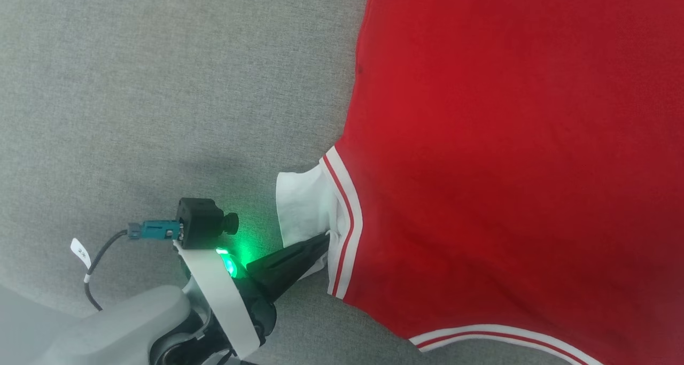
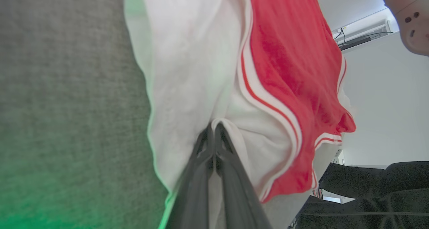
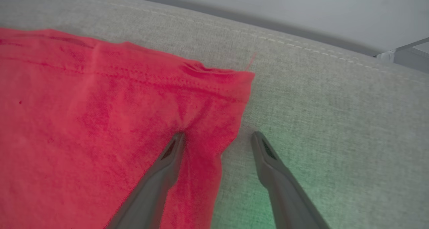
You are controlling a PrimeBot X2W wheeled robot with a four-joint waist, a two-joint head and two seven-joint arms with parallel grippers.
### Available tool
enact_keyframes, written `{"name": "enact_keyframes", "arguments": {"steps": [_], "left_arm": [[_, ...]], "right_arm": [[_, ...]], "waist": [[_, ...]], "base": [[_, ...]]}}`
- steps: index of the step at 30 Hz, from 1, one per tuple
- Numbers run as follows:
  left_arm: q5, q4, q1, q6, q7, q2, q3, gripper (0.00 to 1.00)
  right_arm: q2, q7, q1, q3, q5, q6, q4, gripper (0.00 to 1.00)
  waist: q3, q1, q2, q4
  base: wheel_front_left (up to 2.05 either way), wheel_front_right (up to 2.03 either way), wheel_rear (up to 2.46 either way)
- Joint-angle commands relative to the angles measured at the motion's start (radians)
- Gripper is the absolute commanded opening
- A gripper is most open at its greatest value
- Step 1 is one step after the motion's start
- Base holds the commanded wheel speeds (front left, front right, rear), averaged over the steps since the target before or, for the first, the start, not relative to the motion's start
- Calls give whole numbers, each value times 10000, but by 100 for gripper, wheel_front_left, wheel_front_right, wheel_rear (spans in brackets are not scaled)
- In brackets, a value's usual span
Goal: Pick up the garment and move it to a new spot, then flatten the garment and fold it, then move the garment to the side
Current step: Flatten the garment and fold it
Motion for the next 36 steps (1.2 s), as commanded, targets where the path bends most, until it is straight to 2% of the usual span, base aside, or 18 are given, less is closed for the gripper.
{"name": "enact_keyframes", "arguments": {"steps": [1,2,3,4,8,11,17,23,27,33,36], "left_arm": [[-166,807,67,261,146,-480,-212,0],[-171,834,41,261,109,-515,-218,0],[-182,854,32,261,86,-540,-220,0],[-188,878,30,261,55,-548,-216,0],[-182,944,118,261,-82,-436,-125,0],[-187,963,368,256,-187,-228,37,0],[-89,821,1057,197,-254,273,643,0],[202,683,1936,158,-263,488,1548,0],[344,675,2457,154,-265,593,2029,0],[464,614,3052,152,-266,678,2609,0],[558,587,3299,152,-266,733,2836,0]], "right_arm": [[246,91,281,89,-59,3,230,62],[326,67,291,61,-115,3,295,29],[384,48,328,35,-159,3,349,6],[423,37,385,15,-159,3,376,0],[271,-197,585,-126,-69,0,259,0],[86,-133,1091,81,277,1,-359,0],[-1168,637,2948,592,1721,1,-2972,0],[-2928,1235,6015,563,3476,1,-6337,0],[-3748,822,8420,146,4230,1,-8125,0],[-4111,329,11371,-305,4559,1,-9564,0],[-3989,205,12774,-489,4389,1,-10232,0]], "waist": [[7,0,-2,-9],[-1,0,-2,-25],[-30,0,-2,-50],[-80,0,-2,-87],[-499,0,-2,-237],[-1012,0,-2,-434],[-1953,0,-2,-973],[-2621,0,-2,-1469],[-2904,0,-2,-1762],[-3142,0,-2,-2044],[-3186,0,-2,-2157]], "base": [[0,0,0],[0,0,0],[0,0,0],[0,0,0],[0,0,0],[0,0,0],[0,0,0],[0,0,0],[0,0,0],[0,0,0],[0,0,0]]}}
